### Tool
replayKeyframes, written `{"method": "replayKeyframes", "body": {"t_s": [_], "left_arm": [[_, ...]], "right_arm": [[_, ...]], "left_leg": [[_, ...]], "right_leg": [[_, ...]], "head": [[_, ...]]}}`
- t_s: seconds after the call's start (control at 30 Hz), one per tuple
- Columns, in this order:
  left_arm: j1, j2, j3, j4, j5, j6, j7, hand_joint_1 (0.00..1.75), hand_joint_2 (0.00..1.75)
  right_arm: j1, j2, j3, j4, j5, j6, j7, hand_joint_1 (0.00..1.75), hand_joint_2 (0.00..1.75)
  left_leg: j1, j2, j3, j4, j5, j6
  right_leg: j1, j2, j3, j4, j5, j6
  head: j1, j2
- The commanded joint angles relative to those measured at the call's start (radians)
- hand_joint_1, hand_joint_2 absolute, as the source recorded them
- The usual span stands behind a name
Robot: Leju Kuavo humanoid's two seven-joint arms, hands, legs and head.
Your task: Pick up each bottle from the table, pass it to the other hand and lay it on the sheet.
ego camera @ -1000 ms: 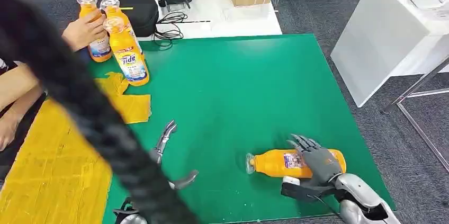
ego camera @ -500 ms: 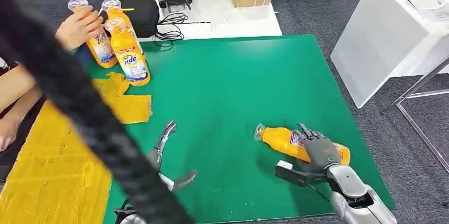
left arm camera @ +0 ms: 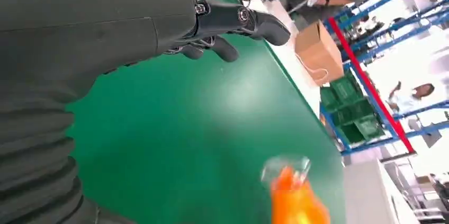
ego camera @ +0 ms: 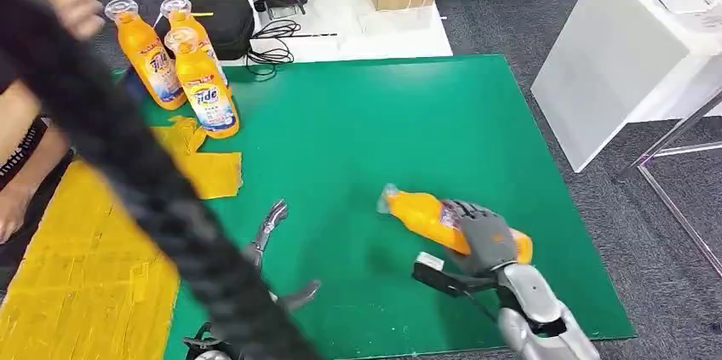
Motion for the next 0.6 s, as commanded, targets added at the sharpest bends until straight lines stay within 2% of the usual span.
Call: {"method": "replayKeyframes", "body": {"t_s": [0.03,0.27,0.3,0.4,0.47,0.6], "left_arm": [[-0.011,-0.006,-0.001,-0.002,0.045,-0.064,0.015,0.00,1.75],[-0.010,-0.005,-0.002,-0.002,0.045,-0.064,0.015,0.00,1.75],[-0.010,-0.003,-0.004,-0.003,0.050,-0.069,0.015,0.00,1.75],[-0.017,-0.001,-0.019,-0.006,0.081,-0.094,0.018,0.00,1.75],[-0.033,0.004,-0.027,-0.001,0.099,-0.102,0.022,0.00,1.75],[-0.062,0.011,-0.034,-0.002,0.161,-0.151,0.029,0.00,1.75]], "right_arm": [[0.010,0.184,-0.030,-0.099,-0.174,-0.126,-0.127,1.75,1.75],[0.014,0.179,-0.033,-0.102,-0.174,-0.127,-0.127,1.75,1.75],[0.016,0.190,-0.041,-0.109,-0.201,-0.142,-0.151,1.75,1.75],[0.026,0.244,-0.043,-0.131,-0.300,-0.180,-0.227,1.75,1.75],[0.022,0.266,-0.020,-0.129,-0.408,-0.136,-0.268,1.75,1.75],[-0.018,0.297,0.045,-0.050,-0.464,-0.068,-0.287,1.73,1.75]], "left_leg": [[0.002,0.000,0.002,0.000,-0.002,-0.001],[0.000,-0.001,0.000,0.000,0.000,0.000],[0.002,-0.001,0.003,0.001,-0.003,-0.001],[0.001,0.000,0.000,0.000,-0.001,-0.001],[0.001,0.000,0.001,0.001,-0.002,-0.001],[0.001,0.001,0.001,0.000,-0.001,-0.001]], "right_leg": [[0.002,-0.001,0.003,-0.001,-0.001,-0.001],[0.000,-0.001,0.001,0.000,-0.001,-0.001],[0.002,-0.002,0.006,-0.001,-0.002,-0.002],[0.000,-0.001,0.001,0.000,-0.001,-0.001],[0.001,-0.001,0.003,0.000,-0.002,-0.002],[0.001,0.000,0.001,0.000,-0.001,-0.002]], "head": [[0.001,0.000],[0.001,0.000],[0.001,0.000],[0.001,0.000],[0.001,0.000],[0.001,0.000]]}}
